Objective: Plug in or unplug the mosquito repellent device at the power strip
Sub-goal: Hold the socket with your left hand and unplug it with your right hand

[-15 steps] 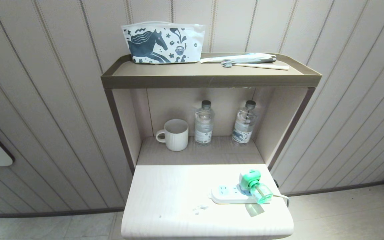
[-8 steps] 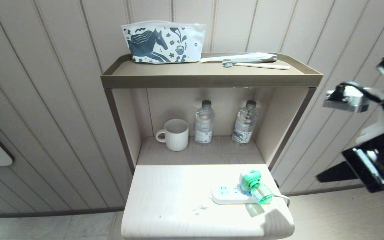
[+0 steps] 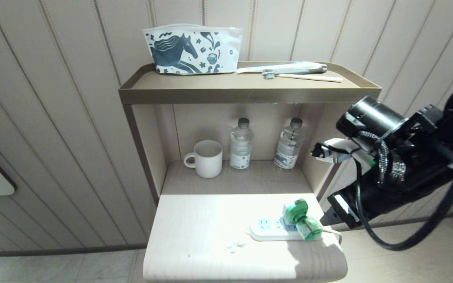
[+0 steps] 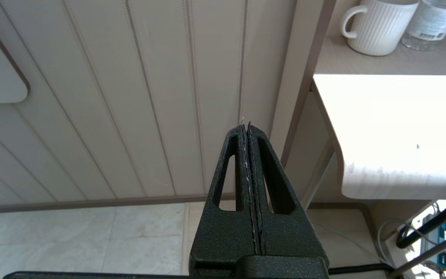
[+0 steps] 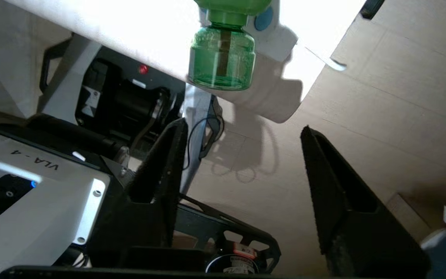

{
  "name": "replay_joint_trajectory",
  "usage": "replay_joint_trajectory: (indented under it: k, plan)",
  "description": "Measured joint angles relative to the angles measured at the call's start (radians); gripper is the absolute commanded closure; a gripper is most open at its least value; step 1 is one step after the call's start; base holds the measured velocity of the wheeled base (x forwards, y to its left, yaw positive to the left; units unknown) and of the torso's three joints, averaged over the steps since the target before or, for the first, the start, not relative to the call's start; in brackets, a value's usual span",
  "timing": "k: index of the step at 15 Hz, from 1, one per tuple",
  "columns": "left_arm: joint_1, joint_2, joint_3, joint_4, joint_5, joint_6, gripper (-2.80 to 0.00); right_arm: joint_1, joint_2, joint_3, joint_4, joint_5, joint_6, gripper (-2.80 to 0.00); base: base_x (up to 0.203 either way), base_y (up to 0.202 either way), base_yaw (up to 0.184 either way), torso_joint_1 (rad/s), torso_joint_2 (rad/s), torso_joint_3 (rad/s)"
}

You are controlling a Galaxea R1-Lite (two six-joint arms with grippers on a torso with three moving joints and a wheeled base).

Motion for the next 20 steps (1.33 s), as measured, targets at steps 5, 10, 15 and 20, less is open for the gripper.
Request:
replay_joint_trajectory:
  k: [5,10,15,20]
  plan:
    - [-0.001,0.0,0.0,0.0,0.0,0.0,0.0,0.003,0.095,0.002,-0.065,0.003,-0.012,-2.8,0.0,0.0,0.0,0.0,0.0,0.0]
    - [0.0,0.0,0.0,0.0,0.0,-0.001,0.0,0.003,0.183,-0.034,-0.12,-0.001,-0.024,-2.8,0.0,0.0,0.0,0.0,0.0,0.0]
    - [0.0,0.0,0.0,0.0,0.0,-0.001,0.0,0.002,0.255,-0.086,-0.129,-0.003,-0.026,0.0,0.0,0.0,0.0,0.0,0.0,0.0]
    - [0.0,0.0,0.0,-0.001,-0.001,-0.001,0.0,-0.003,0.295,-0.092,-0.131,-0.004,-0.037,0.0,0.0,0.0,0.0,0.0,0.0,0.0]
